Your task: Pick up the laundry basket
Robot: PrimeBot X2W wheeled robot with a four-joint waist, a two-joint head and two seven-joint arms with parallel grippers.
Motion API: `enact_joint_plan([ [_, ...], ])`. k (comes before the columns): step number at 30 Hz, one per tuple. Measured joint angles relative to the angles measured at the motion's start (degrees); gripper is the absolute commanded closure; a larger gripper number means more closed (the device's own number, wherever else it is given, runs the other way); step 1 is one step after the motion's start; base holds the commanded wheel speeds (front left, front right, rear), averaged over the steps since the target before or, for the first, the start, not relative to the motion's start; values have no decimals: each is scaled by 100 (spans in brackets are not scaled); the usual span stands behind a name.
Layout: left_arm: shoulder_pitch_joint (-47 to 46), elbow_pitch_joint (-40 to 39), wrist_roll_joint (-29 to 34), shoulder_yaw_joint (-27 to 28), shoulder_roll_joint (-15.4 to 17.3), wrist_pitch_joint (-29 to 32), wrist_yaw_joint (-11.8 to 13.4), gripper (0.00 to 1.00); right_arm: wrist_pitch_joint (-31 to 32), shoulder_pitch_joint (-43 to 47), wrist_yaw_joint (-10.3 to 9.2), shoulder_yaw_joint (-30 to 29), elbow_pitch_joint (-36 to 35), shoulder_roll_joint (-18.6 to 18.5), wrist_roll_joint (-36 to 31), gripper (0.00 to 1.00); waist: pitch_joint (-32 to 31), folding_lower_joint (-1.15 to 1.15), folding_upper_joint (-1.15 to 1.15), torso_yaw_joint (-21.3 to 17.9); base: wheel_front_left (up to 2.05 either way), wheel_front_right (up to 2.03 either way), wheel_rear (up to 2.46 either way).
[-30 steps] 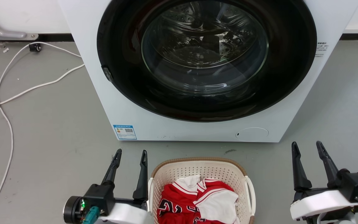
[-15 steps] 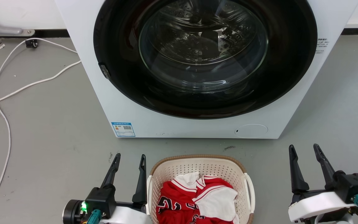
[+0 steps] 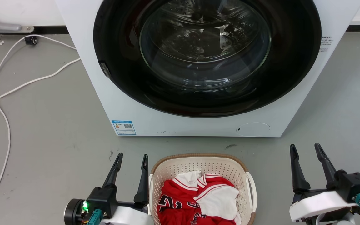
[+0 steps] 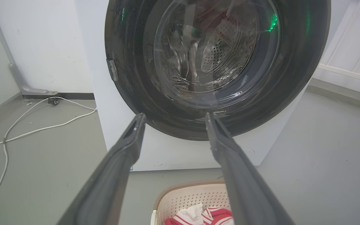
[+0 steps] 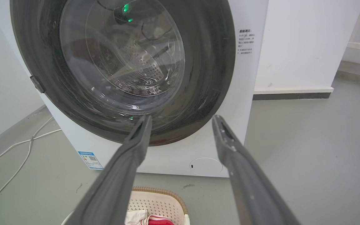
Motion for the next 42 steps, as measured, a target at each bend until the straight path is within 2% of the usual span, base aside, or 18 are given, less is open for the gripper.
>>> enact_joint_plan([
  [5,-94,41,-10,52,-1,-1,46,0,-2,-133,0,-10,44,-1,-56,0,229,0,0,-9,0,0,0],
  [12,-1120,593,79,68,-1,-8,97,0,-7,-1040,1,-115,450,-3,-348,0,1195,1,0,-7,0,0,0],
  [17,-1928,1383,118,109,-2,-8,37,0,-7,-1705,1,-111,1038,-2,-582,0,2042,1,0,48,0,0,0],
  [26,-2944,3117,89,250,-1,-7,-330,0,-5,-2696,1,-174,2488,-2,-708,0,3065,1,0,99,0,0,0],
  [29,-3305,3695,87,271,-1,-8,-464,0,60,-2994,1,-141,3097,-5,-1004,0,3312,1,-1,90,0,0,0],
  [35,-3903,4623,130,245,11,-8,-609,0,288,-3593,1,-219,4221,-5,-608,0,3700,1,-1,93,0,0,0],
  [42,-4504,5612,135,147,15,-7,-768,0,541,-4162,1,115,5111,-1,-423,0,4017,1,-1,78,0,0,0],
])
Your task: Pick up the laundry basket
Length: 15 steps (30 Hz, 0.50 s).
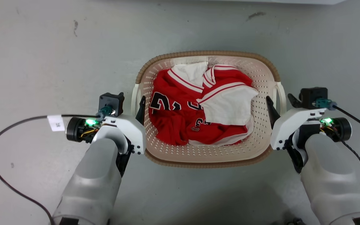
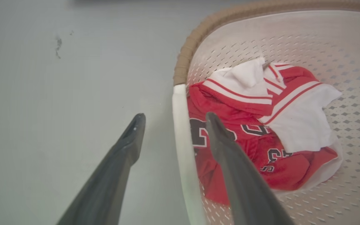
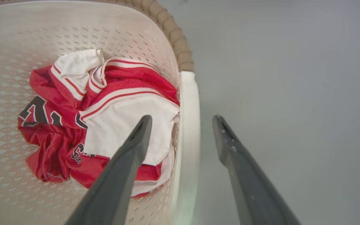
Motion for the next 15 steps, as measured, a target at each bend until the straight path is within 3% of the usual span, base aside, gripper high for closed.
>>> enact_joint_plan([
  [7,-526,815,-74,-156,-2,131,-107,0,266,-489,0,-23,614,0,-182,0,230,0,0,-37,0,0,0],
  [15,-816,1148,-214,-352,-8,423,-174,0,469,-836,0,-51,1010,0,-226,0,387,0,0,-28,0,0,0],
])
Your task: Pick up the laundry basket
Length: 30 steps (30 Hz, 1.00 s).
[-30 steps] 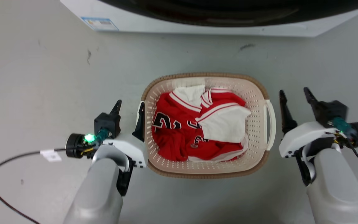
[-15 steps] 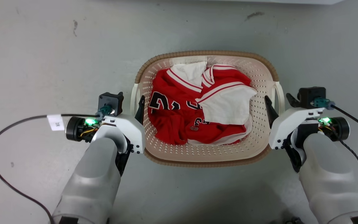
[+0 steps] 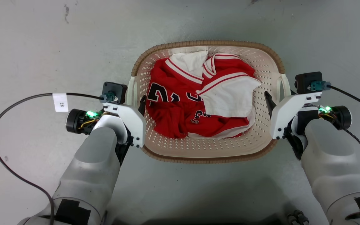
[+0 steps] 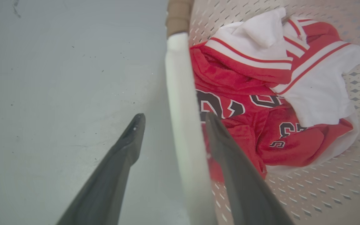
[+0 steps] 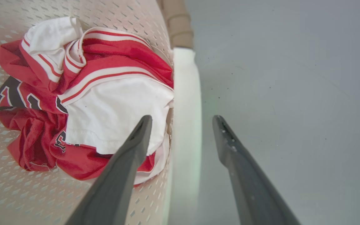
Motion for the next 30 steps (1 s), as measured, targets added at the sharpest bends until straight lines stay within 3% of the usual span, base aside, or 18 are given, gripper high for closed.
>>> enact_joint_plan([
  [6,-29,75,-171,-152,-5,158,-9,0,45,-73,0,148,135,0,-7,0,75,0,0,16,0,0,0],
  [7,-30,77,-186,-189,-4,159,-9,27,45,-82,0,152,148,-1,-3,0,83,0,0,16,0,0,0],
  [8,-30,76,-252,-236,-5,174,-9,63,48,-96,0,160,160,-1,16,0,92,0,0,15,0,0,0],
  [9,-29,63,-338,-305,-5,210,-9,100,65,-112,0,182,171,-1,47,83,102,0,0,14,0,0,0],
  [10,-26,37,-414,-371,-7,226,-9,100,75,-130,0,204,183,-2,66,100,110,0,0,13,0,0,0],
  [23,106,-153,-1199,-1169,-4,568,1,100,118,-154,-1,285,288,9,78,100,-9,0,0,14,0,0,0],
  [30,367,-375,-1840,-1657,10,1072,24,100,565,-30,-1,342,318,-46,5,100,-445,-1,0,2,0,0,0],
])
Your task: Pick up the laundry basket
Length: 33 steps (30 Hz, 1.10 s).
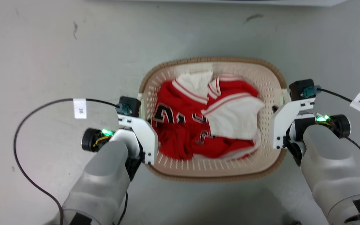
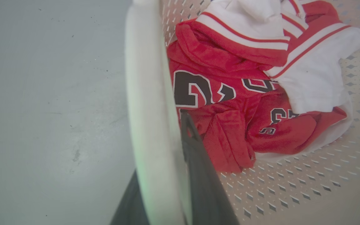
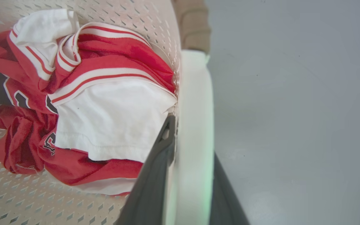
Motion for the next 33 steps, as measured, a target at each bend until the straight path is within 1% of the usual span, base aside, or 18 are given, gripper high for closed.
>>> enact_joint_plan([
  [2,150,-116,-222,-207,23,264,2,100,182,76,-1,46,14,-14,3,100,-190,0,0,4,0,0,0],
  [4,276,-303,-458,-411,115,453,2,100,386,137,0,104,22,-26,21,100,-405,0,0,4,0,0,0],
  [9,421,-856,-1069,-971,474,925,8,100,900,231,-1,350,10,-12,160,100,-1024,0,0,3,0,0,0],
  [15,610,-1482,-1856,-1590,972,1572,18,100,1526,353,-1,791,10,15,567,100,-1877,-1,0,-17,0,0,0],
  [19,634,-1844,-2310,-1969,1302,2096,26,100,1989,386,-1,1171,-20,38,1001,100,-2456,-1,0,-44,0,0,0],
  [25,636,-2227,-2941,-2345,1773,2749,27,100,2864,495,-11,1901,-446,45,1789,100,-3271,-2,1,-100,0,0,0],
  [30,634,-2483,-3262,-2660,2031,3125,26,100,3744,621,-10,2498,-920,-136,2498,100,-3825,-2,0,-154,0,0,0],
  [33,642,-2580,-3482,-2771,2142,3326,25,100,4110,656,-9,2781,-1227,-278,2849,100,-4095,-2,1,-188,0,0,0],
])
